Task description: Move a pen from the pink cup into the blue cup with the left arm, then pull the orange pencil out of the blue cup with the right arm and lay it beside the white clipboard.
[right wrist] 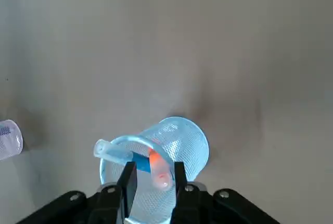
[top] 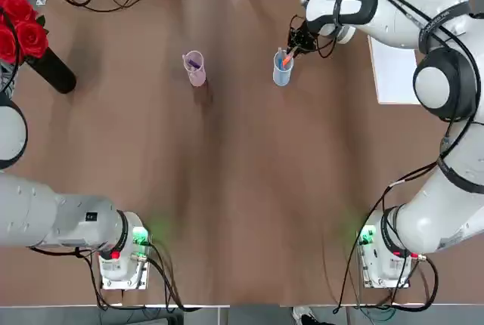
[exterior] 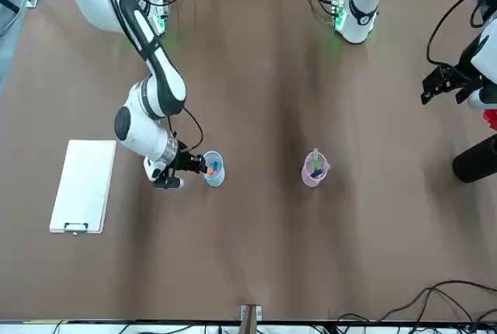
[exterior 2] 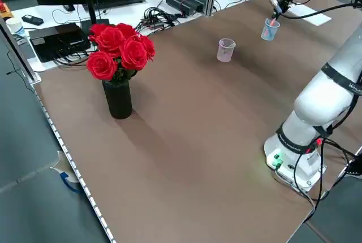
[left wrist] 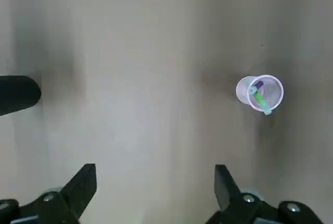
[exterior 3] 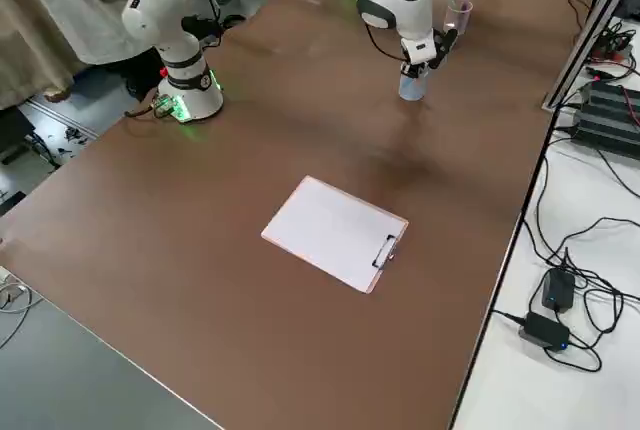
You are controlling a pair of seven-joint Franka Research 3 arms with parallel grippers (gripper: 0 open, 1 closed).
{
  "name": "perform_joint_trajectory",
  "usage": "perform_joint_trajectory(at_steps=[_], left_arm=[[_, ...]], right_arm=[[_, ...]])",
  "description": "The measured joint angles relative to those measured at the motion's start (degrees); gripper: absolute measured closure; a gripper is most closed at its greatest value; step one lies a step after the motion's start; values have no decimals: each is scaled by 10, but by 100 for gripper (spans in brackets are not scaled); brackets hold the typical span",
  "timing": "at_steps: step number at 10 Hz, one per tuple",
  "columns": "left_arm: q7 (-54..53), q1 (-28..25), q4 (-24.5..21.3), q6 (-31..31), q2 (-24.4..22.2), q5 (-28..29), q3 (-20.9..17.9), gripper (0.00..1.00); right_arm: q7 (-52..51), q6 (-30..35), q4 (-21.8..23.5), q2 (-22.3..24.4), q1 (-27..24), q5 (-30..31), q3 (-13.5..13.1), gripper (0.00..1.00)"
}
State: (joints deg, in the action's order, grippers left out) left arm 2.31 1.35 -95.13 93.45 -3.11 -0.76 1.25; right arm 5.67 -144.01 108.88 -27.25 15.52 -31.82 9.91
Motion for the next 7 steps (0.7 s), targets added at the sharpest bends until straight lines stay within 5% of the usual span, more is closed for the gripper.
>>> perform_joint_trajectory(at_steps=[7], left_arm=[[-1,1,0,-3,6,0,2,0]], right_arm=[[0,0,3,0,3,-3,0,67]])
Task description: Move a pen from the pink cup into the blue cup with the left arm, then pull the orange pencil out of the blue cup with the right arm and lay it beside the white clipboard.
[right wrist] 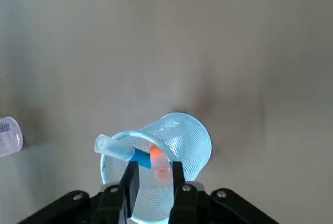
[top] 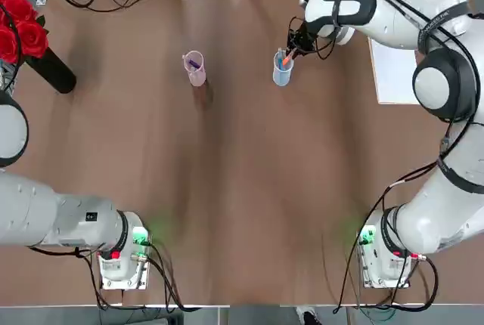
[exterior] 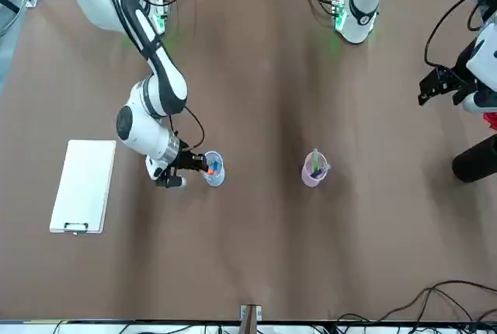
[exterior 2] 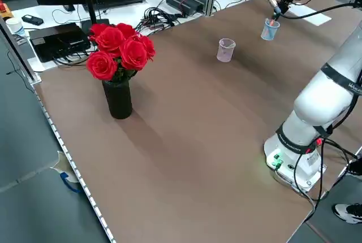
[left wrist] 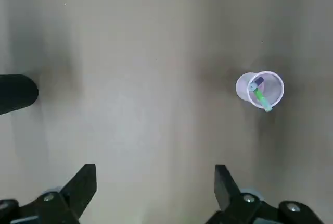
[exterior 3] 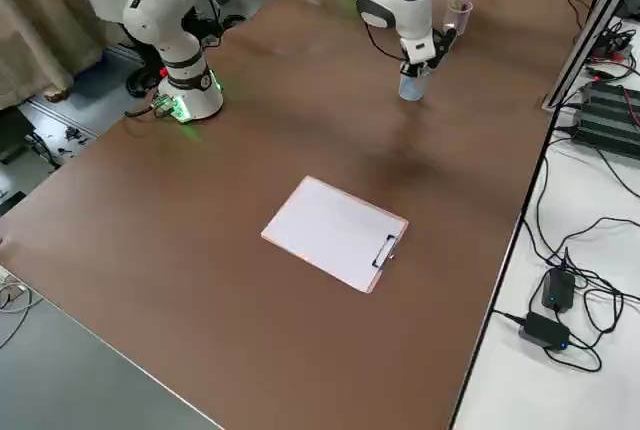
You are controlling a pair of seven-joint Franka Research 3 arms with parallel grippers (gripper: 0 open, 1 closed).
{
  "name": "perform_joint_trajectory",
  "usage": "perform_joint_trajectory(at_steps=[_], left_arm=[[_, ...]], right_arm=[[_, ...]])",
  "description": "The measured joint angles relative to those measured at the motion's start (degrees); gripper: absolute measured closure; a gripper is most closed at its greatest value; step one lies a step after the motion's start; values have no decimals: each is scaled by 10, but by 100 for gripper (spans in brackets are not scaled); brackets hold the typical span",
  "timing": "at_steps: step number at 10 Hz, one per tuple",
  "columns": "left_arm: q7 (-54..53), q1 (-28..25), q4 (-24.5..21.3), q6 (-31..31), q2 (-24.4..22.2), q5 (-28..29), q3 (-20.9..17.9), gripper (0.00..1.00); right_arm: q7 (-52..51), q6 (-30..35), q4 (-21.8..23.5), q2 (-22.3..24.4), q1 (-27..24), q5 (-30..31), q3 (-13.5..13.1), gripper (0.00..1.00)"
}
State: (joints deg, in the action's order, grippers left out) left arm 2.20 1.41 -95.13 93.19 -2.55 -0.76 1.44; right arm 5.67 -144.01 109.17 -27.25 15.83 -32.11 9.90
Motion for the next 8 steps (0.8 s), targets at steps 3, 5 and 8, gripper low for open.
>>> perform_joint_trajectory(at_steps=[3,5,8], left_arm=[[1,0,0,0,2,0,3,0],[1,0,0,0,2,0,3,0],[1,0,0,0,3,0,3,0]], right_arm=[[0,0,1,0,0,-1,0,74],[0,0,1,0,1,-2,0,81],[0,0,0,0,1,-3,0,84]])
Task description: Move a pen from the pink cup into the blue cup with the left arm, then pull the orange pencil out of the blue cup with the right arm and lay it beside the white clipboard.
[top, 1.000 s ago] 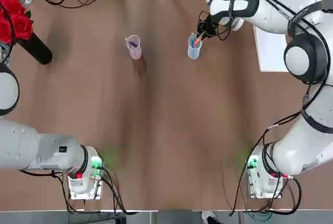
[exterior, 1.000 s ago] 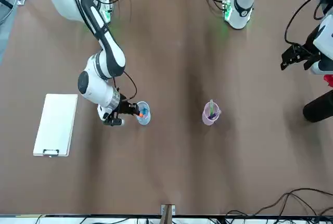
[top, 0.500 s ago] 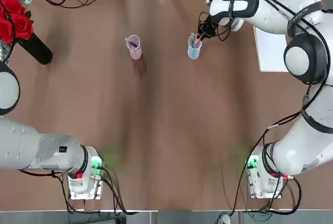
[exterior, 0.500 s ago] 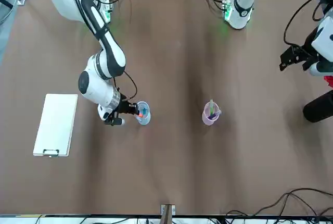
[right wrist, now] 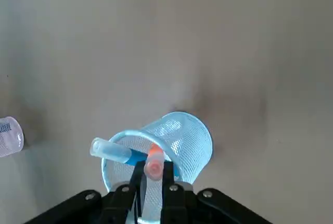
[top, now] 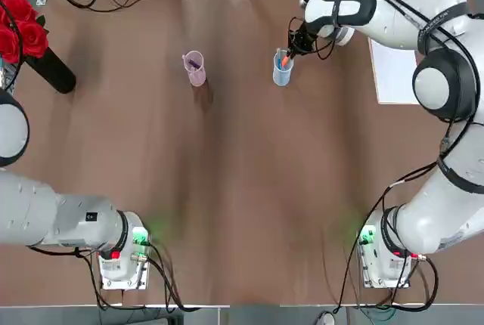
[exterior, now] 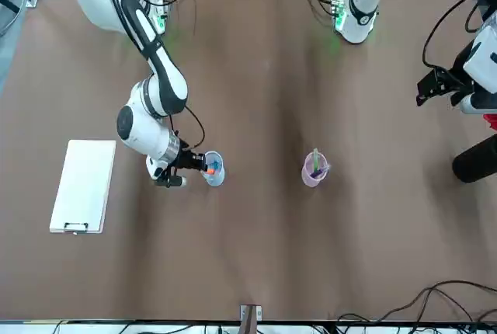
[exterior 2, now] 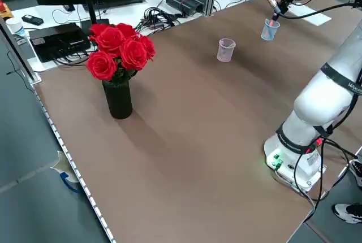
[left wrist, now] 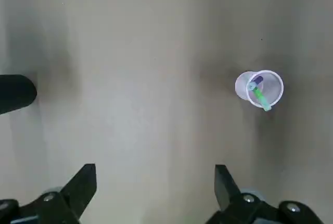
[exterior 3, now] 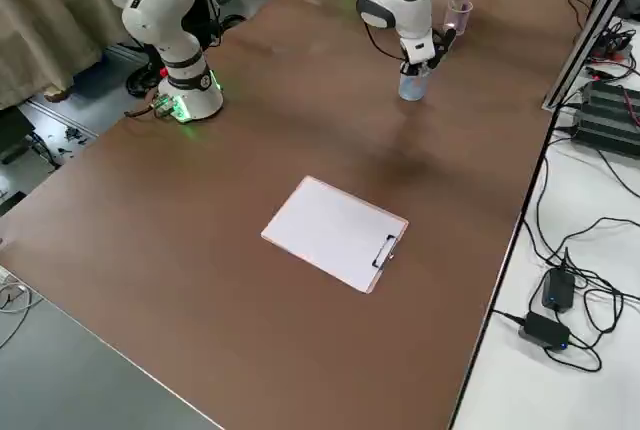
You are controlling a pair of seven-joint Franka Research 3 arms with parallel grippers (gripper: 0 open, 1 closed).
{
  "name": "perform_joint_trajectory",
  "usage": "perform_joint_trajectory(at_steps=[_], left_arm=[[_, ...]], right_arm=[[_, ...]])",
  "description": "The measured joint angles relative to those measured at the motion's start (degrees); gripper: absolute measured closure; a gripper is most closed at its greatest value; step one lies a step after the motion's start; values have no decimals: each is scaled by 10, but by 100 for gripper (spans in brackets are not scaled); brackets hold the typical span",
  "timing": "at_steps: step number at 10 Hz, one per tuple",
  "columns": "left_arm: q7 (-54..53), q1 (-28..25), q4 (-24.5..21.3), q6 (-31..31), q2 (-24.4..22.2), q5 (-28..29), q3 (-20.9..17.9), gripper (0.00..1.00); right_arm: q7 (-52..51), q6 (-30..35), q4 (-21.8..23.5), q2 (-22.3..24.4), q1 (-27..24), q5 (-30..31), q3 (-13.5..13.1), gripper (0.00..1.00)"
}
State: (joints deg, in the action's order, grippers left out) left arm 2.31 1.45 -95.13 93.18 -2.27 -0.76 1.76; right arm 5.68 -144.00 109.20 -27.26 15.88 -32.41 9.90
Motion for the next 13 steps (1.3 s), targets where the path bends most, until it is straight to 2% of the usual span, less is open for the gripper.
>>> perform_joint_trajectory(at_steps=[3,6,10,13], left_arm=[[0,0,0,0,0,0,0,0],[0,0,0,0,1,0,0,0],[0,0,0,0,1,0,0,0],[0,0,0,0,1,0,0,0]], right_arm=[[0,0,0,0,0,0,0,84],[9,38,-10,5,0,0,-1,84],[15,78,-15,45,0,0,-8,84],[14,123,-26,70,-1,10,-29,84]])
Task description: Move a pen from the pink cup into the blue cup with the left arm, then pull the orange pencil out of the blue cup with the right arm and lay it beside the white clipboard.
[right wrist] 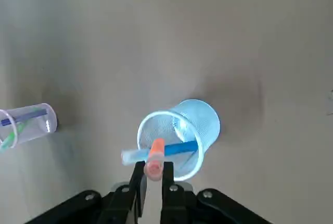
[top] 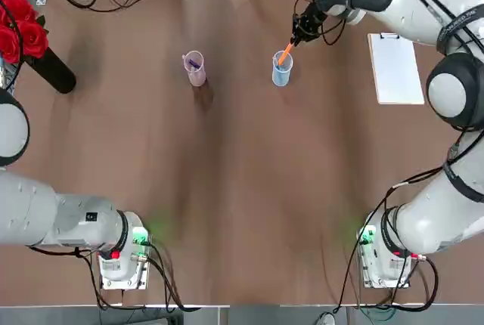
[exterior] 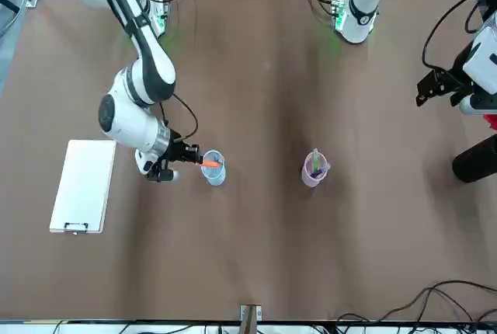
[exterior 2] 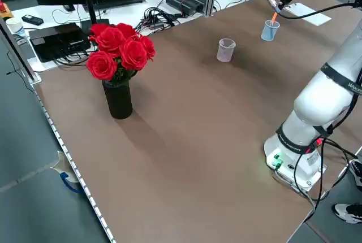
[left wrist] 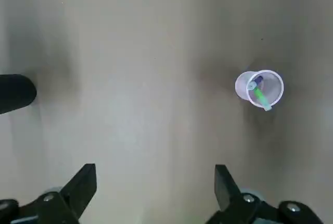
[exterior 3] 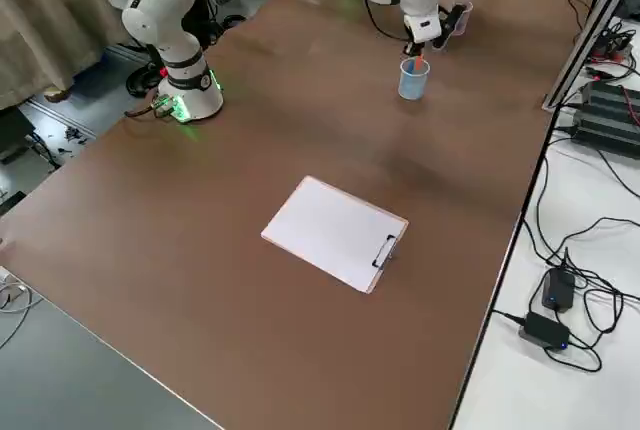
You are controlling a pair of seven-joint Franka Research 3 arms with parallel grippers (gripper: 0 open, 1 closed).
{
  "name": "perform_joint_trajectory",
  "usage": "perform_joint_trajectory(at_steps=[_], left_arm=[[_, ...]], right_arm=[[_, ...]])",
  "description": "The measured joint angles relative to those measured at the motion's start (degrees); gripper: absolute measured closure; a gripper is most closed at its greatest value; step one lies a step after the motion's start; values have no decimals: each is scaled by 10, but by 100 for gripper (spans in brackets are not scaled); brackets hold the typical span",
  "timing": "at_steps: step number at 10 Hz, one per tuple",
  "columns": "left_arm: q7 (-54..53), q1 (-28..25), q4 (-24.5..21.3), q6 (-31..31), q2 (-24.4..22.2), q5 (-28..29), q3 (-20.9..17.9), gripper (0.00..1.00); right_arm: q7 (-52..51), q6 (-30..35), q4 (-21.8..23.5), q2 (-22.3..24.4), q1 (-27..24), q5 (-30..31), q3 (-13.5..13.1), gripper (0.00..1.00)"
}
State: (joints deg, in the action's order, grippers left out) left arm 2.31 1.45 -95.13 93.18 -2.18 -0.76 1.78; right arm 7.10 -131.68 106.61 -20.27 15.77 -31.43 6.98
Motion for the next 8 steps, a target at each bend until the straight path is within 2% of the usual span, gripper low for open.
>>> perform_joint_trajectory(at_steps=[4,5,8], left_arm=[[0,0,0,0,0,0,0,0],[0,0,0,0,0,0,1,0],[0,0,2,0,0,0,1,0]], right_arm=[[0,125,-64,22,-1,52,-53,84],[0,154,-76,24,-1,79,-65,84],[-14,301,-123,25,-4,186,-106,84]])
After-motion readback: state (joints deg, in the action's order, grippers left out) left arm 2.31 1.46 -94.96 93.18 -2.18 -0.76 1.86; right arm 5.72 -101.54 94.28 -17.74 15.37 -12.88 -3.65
